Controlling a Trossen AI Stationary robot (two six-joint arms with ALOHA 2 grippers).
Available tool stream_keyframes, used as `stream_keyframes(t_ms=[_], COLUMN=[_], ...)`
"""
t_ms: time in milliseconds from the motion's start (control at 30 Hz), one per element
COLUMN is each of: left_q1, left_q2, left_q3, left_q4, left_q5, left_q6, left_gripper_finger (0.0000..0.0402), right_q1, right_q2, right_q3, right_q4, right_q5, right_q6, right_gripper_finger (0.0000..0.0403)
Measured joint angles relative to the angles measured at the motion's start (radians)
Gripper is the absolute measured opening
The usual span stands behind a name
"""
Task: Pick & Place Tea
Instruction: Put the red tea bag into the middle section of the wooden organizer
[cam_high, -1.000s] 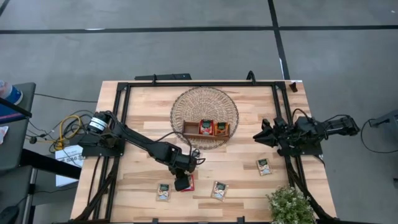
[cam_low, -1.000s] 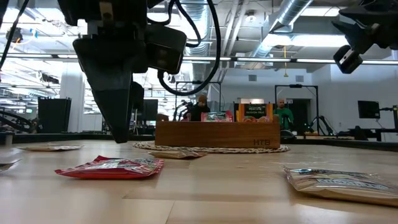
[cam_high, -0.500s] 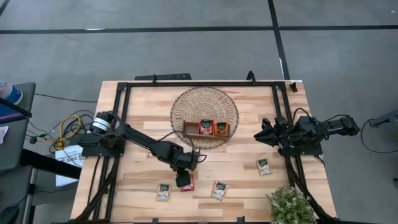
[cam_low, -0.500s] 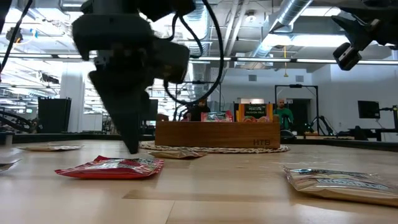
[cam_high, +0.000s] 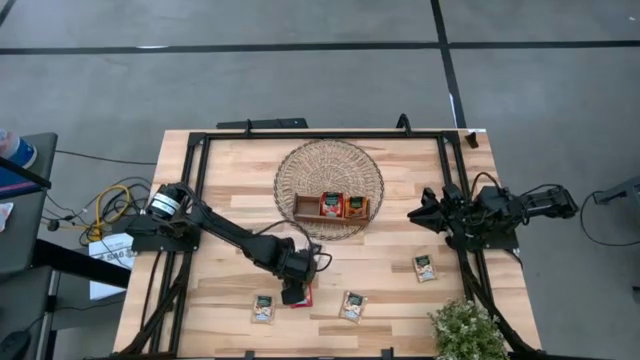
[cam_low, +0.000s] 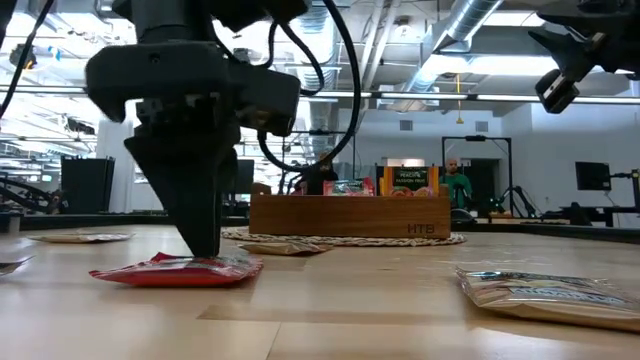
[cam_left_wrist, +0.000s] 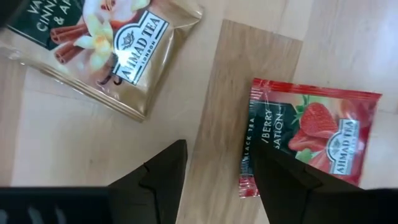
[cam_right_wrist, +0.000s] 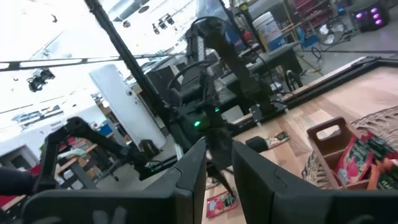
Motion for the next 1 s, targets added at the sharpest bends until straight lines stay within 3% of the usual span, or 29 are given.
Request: stream_keyframes(t_ms=[133,233,867,1000], left_q1=[-0.033,-0.048,-0.057,-0.057], left_q2=[0.004,0.005,0.001,-0.012], left_q3=[-0.001,-0.002,-0.003,0.000], left_q4=[-0.030,-0.035,-0.097,-0.117], left_q5=[-0.134,-0.158,-0.175,-0.167], left_q6=[0.003,0.017,0.029,0.018], left_gripper_finger=[0.0164,0.0151,0.0011,0.0002], right_q1=[0.000,0.000,0.000,0.000], right_q2=[0.000,0.000,0.000,0.000], right_q3=[0.000,0.000,0.000,0.000], right_q4=[0.003,0.002,0.002,0.002], right_q5=[0.004,0.003,0.027,0.027], right_q6=[0.011,0.033,0.077,0.077], right_gripper_finger=[0.0069,0.0069,0.0069,0.0069])
